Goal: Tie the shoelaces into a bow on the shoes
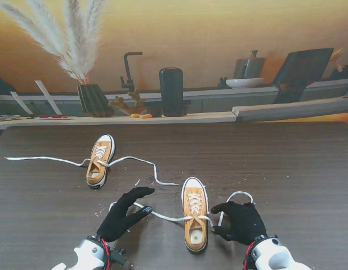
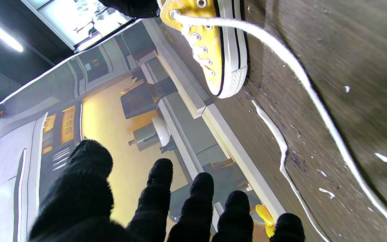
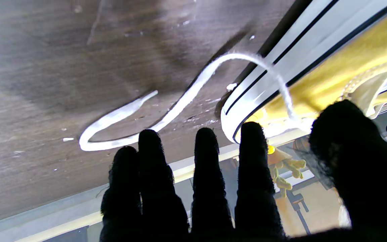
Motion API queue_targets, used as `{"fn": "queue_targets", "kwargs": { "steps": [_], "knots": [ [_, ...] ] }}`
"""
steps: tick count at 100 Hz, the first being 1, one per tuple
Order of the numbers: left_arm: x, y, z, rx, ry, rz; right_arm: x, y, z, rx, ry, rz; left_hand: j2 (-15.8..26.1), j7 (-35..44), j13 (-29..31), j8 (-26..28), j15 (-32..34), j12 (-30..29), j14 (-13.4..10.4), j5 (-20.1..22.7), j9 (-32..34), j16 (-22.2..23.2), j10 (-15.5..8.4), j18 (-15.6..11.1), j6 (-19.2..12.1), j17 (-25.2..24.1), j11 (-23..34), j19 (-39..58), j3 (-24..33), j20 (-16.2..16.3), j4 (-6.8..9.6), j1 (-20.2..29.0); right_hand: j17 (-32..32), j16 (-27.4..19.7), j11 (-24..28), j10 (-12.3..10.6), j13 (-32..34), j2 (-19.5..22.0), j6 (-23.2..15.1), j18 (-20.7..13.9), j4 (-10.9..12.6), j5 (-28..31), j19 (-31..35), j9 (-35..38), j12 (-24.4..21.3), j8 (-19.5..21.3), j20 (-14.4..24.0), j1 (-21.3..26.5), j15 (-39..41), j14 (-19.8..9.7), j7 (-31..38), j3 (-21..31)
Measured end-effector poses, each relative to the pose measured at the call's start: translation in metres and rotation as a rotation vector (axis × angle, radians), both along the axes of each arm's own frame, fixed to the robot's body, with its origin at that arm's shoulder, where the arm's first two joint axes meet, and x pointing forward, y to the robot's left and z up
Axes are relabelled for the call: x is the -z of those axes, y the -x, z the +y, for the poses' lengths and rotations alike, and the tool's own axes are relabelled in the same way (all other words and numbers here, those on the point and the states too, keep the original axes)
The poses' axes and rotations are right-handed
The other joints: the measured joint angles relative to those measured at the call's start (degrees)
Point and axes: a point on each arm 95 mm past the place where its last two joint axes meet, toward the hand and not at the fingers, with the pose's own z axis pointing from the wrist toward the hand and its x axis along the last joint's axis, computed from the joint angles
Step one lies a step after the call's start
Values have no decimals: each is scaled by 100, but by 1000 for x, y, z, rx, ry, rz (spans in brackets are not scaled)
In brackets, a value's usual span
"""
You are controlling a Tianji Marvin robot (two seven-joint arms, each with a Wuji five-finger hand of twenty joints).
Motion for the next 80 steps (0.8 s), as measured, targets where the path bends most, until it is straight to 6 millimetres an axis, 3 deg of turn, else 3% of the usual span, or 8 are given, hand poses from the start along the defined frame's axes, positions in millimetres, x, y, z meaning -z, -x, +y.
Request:
{"fn": "queue_targets", "kwargs": {
  "steps": [22,48,53,62,80],
  "knots": [
    [0,-2,-2,13,9,1,6,-2,10,-28,8,21,0,0,0,0,0,0,0,0,0,0,0,0,0,0,0,0,0,0,0,0,42,0,-1,0,0,0,-1,-2,0,71,-17,0,0,0,0,3,5,-4,-17,-1],
    [-1,-4,-3,18,14,-1,16,-10,15,-44,19,40,0,0,0,0,0,0,0,0,0,0,0,0,0,-1,0,-1,0,0,0,0,233,106,-12,-3,15,-189,-229,-3,0,1156,-90,459,-3,236,-1,198,-27,-12,467,32],
    [-1,-5,-3,19,14,-2,18,-12,16,-48,20,36,0,0,0,0,0,0,0,0,0,0,0,0,0,-1,0,-2,0,0,0,0,280,114,-5,-4,31,-283,-342,-3,-306,1267,-89,545,-3,210,-1,343,-54,-15,797,47],
    [-2,-5,-3,20,13,-3,19,-15,17,-50,17,20,0,0,0,0,0,0,0,0,0,0,0,0,0,-1,0,-2,0,0,0,0,389,119,7,-59,214,-436,-623,1,-695,1363,-5,845,-2,-208,-2,572,-57,-19,1674,44],
    [-2,-5,-2,20,10,-4,21,-18,18,-28,-2,-25,0,0,0,0,0,0,0,0,0,0,0,0,0,-2,0,-2,0,0,0,0,618,154,69,-132,624,-725,-993,40,-696,2107,191,1290,-2,-330,-2,831,116,-62,2403,552]
  ]
}}
